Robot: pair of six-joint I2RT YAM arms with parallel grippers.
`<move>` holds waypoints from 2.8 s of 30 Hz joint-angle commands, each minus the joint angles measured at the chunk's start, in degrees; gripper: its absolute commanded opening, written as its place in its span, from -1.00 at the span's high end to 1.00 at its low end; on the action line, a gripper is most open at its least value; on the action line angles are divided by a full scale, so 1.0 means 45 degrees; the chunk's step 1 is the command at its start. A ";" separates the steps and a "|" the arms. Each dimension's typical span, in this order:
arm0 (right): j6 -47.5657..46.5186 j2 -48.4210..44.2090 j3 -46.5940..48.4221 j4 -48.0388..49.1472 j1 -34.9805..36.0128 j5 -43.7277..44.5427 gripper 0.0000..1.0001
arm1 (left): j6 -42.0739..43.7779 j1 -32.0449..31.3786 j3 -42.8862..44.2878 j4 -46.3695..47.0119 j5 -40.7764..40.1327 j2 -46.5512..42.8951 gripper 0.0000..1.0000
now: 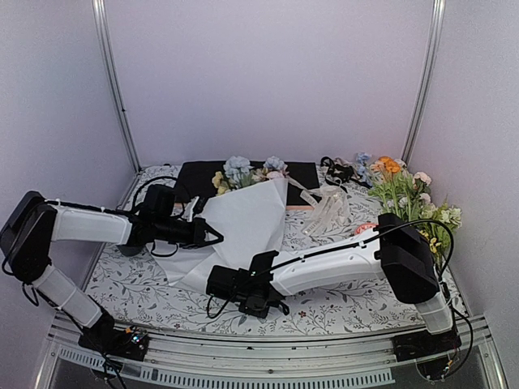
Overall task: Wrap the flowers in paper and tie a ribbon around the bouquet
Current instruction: Fold the one-fourth-folded wrapping paper at the center of the board, then press the fold line on the 2/3-folded wrapping paper.
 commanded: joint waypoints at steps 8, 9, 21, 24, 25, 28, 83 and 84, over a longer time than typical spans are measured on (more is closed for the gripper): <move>0.0148 0.0088 -0.1567 -0.0678 -0.0104 -0.0721 0.43 | 0.1315 0.0580 0.0428 0.0187 -0.0526 0.3159 1.00; 0.0148 -0.0008 -0.1640 -0.0660 -0.0112 -0.0687 0.42 | 0.1322 0.0600 0.0424 0.0239 -0.0540 0.3351 1.00; 0.0096 -0.4494 -0.3444 0.0843 -0.0093 -0.3054 -0.44 | 0.1569 0.0641 0.0405 0.0510 -0.0948 0.4121 1.00; -0.0421 -0.6154 -0.3909 0.1524 -0.0077 -0.5219 -0.49 | 0.1581 0.0642 0.0383 0.0700 -0.0932 0.4261 1.00; -0.0453 -0.6608 -0.4001 0.1681 -0.0096 -0.5781 -0.53 | 0.1585 0.0642 0.0367 0.0736 -0.0940 0.4272 1.00; -0.0370 -0.7500 -0.4238 0.2251 -0.0714 -0.8078 -0.59 | 0.1607 0.0642 0.0328 0.0771 -0.0969 0.4289 1.00; 1.0481 -0.2622 -0.6685 1.1772 -0.8615 -1.5530 -0.57 | 0.1370 0.1286 -0.0146 0.0958 0.0023 0.4872 1.00; 1.0607 -0.2395 -0.6648 1.1920 -0.8612 -1.5499 -0.59 | 0.1386 0.1286 -0.0146 0.0985 0.0034 0.4895 1.00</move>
